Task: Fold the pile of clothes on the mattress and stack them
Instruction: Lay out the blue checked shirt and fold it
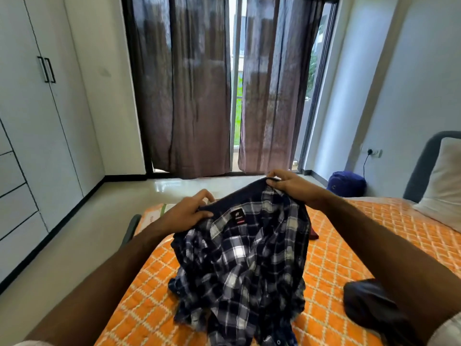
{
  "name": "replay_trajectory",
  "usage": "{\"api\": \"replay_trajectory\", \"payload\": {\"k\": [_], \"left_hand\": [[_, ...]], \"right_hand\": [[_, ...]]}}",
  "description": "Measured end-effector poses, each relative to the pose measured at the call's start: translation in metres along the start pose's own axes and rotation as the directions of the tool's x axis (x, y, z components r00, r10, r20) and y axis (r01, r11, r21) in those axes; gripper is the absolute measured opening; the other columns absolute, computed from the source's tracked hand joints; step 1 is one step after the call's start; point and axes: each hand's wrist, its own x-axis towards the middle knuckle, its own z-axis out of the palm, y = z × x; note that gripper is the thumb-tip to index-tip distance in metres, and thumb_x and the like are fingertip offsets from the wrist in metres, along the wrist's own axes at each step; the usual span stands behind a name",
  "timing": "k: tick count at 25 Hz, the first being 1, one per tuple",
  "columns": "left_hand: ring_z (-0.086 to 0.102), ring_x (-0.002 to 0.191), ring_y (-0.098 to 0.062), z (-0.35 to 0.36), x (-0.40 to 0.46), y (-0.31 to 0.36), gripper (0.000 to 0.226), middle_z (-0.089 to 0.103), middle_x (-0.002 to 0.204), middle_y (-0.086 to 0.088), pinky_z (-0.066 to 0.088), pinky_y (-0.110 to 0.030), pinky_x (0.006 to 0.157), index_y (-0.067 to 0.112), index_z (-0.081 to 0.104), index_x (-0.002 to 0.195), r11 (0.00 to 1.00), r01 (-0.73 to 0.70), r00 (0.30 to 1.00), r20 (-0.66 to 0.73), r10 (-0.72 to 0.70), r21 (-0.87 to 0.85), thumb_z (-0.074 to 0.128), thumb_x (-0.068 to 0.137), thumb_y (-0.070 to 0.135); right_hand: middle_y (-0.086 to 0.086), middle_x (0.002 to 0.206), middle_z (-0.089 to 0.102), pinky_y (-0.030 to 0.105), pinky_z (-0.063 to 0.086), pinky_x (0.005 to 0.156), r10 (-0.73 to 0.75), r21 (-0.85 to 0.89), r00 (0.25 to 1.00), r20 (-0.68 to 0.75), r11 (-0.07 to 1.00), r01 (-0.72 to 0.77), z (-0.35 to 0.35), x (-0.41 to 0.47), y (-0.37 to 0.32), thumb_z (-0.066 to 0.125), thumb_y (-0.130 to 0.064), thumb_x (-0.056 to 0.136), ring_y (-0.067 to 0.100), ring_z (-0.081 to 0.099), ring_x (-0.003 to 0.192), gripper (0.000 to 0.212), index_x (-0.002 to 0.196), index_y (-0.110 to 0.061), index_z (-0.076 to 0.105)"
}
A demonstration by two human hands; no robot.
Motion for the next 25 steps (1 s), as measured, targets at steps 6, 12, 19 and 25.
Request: {"api": "replay_trajectory", "payload": {"k": [6,12,19,25], "left_hand": [[0.04,0.058,-0.005,-0.014,-0.005,0.003,0.03,0.044,0.072,0.003,0.035,-0.022,0.06,0.018,0.033,0.096,0.987,-0.076,0.972,-0.21,0.106,0.144,0.041,0.088,-0.009],[0.054,0.085,-0.016,-0.061,0.026,-0.006,0.042,0.052,0.095,0.003,0.047,-0.033,0.077,0.02,0.062,0.096,0.932,-0.117,0.991,-0.02,0.132,0.343,0.05,0.079,-0.016],[0.053,0.113,-0.019,-0.082,0.045,0.045,0.042,0.053,0.115,-0.005,0.044,-0.019,0.092,0.007,0.052,0.137,0.994,-0.086,0.996,-0.004,0.087,0.067,0.047,0.098,-0.007],[0.062,0.092,-0.011,-0.13,0.056,0.081,0.038,0.063,0.108,0.0,0.054,-0.031,0.082,0.018,0.066,0.127,0.782,-0.401,0.908,0.096,0.407,0.477,0.049,0.099,0.037]], "right_hand": [[0.014,0.088,0.069,0.033,0.042,0.076,-0.041,-0.19,0.976,-0.213,0.982,0.0,-0.012,0.008,0.013,0.058,-0.019,0.102,0.02,0.058,0.079,0.021,0.105,-0.006,0.074],[-0.007,0.094,0.059,0.019,0.044,0.066,-0.45,-0.651,0.891,0.063,0.659,0.378,-0.015,-0.003,0.005,0.057,0.004,0.095,0.01,0.058,0.079,0.024,0.106,-0.017,0.056],[0.012,0.105,0.066,0.03,0.047,0.074,-0.209,-0.588,0.964,-0.164,0.806,0.075,0.001,0.014,-0.033,0.047,0.01,0.088,0.026,0.06,0.093,0.034,0.113,-0.002,0.067],[0.014,0.116,0.073,0.029,0.053,0.089,-0.415,-0.726,0.898,-0.145,0.662,0.188,-0.018,0.021,-0.065,0.059,0.004,0.093,0.028,0.071,0.101,0.037,0.127,-0.008,0.069]]}}
